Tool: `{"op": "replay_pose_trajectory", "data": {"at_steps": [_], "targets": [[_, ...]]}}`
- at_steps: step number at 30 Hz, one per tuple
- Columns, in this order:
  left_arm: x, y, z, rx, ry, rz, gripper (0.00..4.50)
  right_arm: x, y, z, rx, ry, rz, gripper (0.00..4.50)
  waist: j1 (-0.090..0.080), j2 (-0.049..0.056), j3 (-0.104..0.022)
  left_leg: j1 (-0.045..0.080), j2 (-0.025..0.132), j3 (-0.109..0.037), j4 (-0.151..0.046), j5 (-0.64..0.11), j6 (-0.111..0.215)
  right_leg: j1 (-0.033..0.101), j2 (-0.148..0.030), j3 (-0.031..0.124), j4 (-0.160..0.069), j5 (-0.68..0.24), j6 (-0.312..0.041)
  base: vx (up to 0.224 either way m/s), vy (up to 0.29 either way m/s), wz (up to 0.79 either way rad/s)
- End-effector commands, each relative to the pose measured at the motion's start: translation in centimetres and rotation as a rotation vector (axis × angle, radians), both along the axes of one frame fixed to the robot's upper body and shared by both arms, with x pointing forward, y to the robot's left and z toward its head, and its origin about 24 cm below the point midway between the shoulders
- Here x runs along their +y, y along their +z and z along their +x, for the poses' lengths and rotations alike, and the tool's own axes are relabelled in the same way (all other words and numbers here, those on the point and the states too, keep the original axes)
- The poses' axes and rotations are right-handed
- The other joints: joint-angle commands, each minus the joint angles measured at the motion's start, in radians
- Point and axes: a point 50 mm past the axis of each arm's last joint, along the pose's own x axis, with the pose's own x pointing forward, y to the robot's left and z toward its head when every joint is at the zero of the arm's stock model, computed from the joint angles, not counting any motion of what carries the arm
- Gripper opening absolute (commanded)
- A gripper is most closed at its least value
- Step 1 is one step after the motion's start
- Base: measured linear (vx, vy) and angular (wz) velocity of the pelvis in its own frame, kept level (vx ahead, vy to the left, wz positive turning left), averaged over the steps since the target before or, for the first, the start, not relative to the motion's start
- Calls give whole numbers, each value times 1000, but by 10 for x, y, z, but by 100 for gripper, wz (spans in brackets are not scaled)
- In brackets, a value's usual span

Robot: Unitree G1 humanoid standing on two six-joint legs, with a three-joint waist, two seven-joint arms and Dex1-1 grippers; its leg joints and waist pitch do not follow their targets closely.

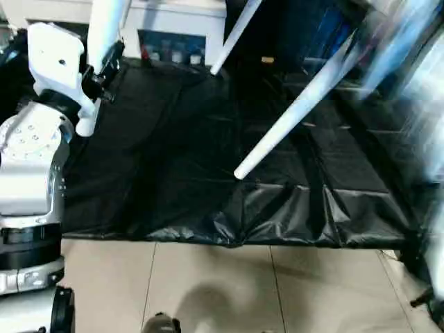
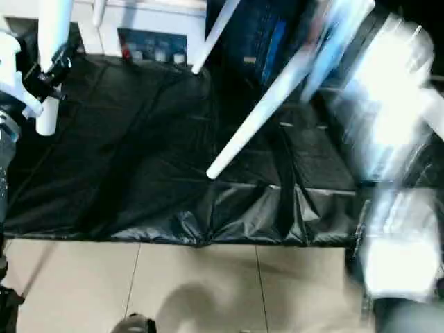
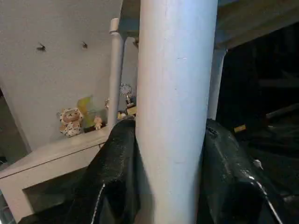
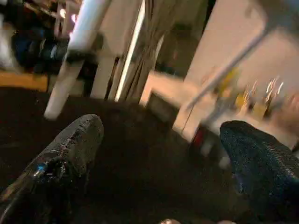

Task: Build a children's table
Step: Flip table

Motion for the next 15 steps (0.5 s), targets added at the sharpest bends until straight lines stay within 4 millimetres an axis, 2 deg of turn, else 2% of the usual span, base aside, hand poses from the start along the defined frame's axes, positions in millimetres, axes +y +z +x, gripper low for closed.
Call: {"op": "replay_pose_trajectory", "data": {"at_steps": [1, 2, 3, 4, 5, 6, 9, 12, 13, 14, 15], "targets": [[1, -2, 4, 12, -16, 1, 170, -2, -28, -10, 87, -68, -44, 450, -2, 42, -80, 64, 18, -20, -83, -302, -88, 17, -36, 15, -77, -85, -163, 0, 0, 0], [2, -3, 4, 16, -15, 0, 169, -4, -37, -12, 119, -89, -45, 450, -5, 37, -78, 63, 18, -20, -85, -311, -92, 16, -34, 16, -80, -90, -160, 0, 0, 0], [3, -4, 4, 18, -16, -2, 168, -6, -44, -13, 143, -110, -51, 450, -5, 41, -73, 63, 16, -22, -90, -360, -101, 16, -37, 16, -84, -150, -157, 0, 0, 0], [4, -6, 4, 21, -17, 0, 168, -9, -50, -14, 167, -129, -53, 450, -8, 35, -74, 66, 17, -24, -92, -407, -112, 17, -41, 16, -90, -217, -153, 0, 0, 0], [4, -6, 4, 23, -18, 1, 168, -10, -54, -14, 179, -142, -52, 450, -8, 34, -74, 66, 18, -26, -92, -414, -114, 17, -43, 16, -90, -234, -153, 0, 0, 0], [4, -8, 4, 27, -22, 5, 167, -16, -65, -14, 216, -196, -60, 450, -11, 37, -71, 65, 17, -27, -93, -427, -115, 14, -44, 16, -93, -264, -152, 0, 0, 0], [5, -10, 4, 29, -26, 11, 167, -21, -72, -13, 247, -262, -58, 450, -17, 36, -65, 66, 17, -29, -95, -456, -118, 8, -46, 18, -102, -334, -137, 0, 0, 0], [6, -11, 4, 30, -31, 23, 166, -27, -72, -1, 255, -357, -23, 450, -21, 33, -63, 67, 16, -32, -95, -478, -124, 5, -49, 16, -105, -384, -129, 0, 0, 0], [7, -12, 4, 32, -29, 26, 166, -29, -71, 7, 253, -401, -12, 450, -24, 24, -63, 65, 16, -32, -95, -477, -125, 6, -48, 15, -106, -391, -128, 0, 0, 0], [8, -13, 4, 32, -29, 26, 166, -30, -70, 11, 252, -423, -10, 450, -26, 26, -65, 63, 15, -33, -96, -469, -126, 8, -49, 14, -103, -386, -131, 0, 0, 0], [9, -13, 4, 33, -27, 28, 166, -31, -70, 14, 257, -444, -10, 450, -26, 25, -64, 63, 15, -32, -96, -465, -126, 6, -48, 14, -103, -382, -131, 0, 0, 0]]}}
